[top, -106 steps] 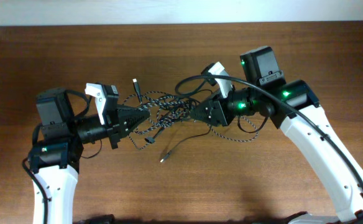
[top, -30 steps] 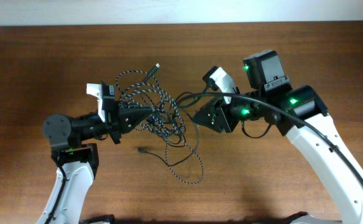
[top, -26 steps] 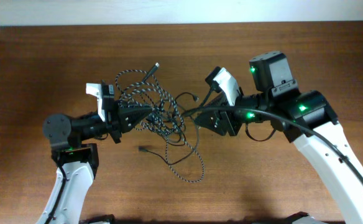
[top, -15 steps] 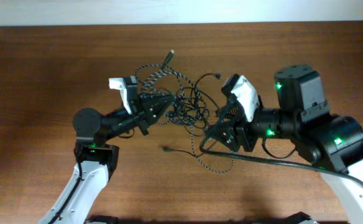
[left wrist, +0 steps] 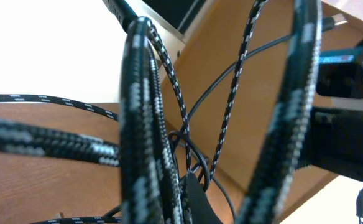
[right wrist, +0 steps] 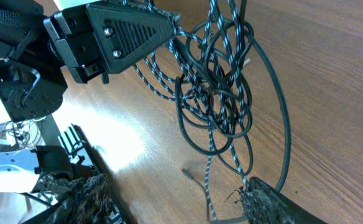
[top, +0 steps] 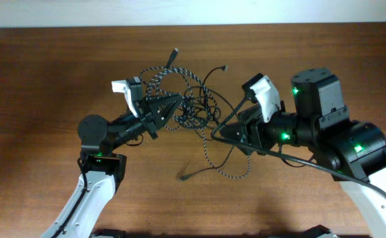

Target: Untangle cables

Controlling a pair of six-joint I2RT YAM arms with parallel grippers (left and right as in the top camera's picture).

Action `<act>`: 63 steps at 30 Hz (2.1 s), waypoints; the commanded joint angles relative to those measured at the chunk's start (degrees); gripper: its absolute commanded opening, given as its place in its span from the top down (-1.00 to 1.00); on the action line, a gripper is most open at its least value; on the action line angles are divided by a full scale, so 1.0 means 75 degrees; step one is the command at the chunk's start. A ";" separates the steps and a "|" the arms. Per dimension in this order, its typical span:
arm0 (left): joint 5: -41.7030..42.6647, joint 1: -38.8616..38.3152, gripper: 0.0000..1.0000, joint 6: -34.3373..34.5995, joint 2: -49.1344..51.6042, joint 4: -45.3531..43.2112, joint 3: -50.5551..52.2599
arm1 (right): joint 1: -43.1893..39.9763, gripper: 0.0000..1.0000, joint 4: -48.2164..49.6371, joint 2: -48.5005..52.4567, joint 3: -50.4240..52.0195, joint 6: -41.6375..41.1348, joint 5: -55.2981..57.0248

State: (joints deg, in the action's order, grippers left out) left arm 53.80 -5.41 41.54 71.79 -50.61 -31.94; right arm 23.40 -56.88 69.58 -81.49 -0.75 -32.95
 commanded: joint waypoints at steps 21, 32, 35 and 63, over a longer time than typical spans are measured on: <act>-0.0026 -0.0023 1.00 0.0172 -0.0041 -0.0210 -0.0061 | 0.1300 0.92 0.3710 0.2483 -0.0023 -0.2430 0.2285; -0.2477 0.1760 1.00 -0.0510 -0.0041 0.5182 -0.0061 | -0.3089 0.92 0.2876 0.0070 -0.0070 -0.2553 -0.3147; -0.1370 0.1757 1.00 -0.0536 -0.0041 0.4433 -0.0061 | -0.2827 0.87 0.2168 0.0323 -0.0061 -0.1719 -0.3121; 0.1652 0.1658 1.00 -0.1501 -0.0041 0.1865 -0.0061 | 0.2518 0.09 0.2165 0.2416 -0.0026 0.2873 0.1486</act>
State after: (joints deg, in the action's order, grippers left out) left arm 65.43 7.14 31.03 71.85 -36.27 -31.70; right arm 40.29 -41.06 87.61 -81.54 18.70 -22.06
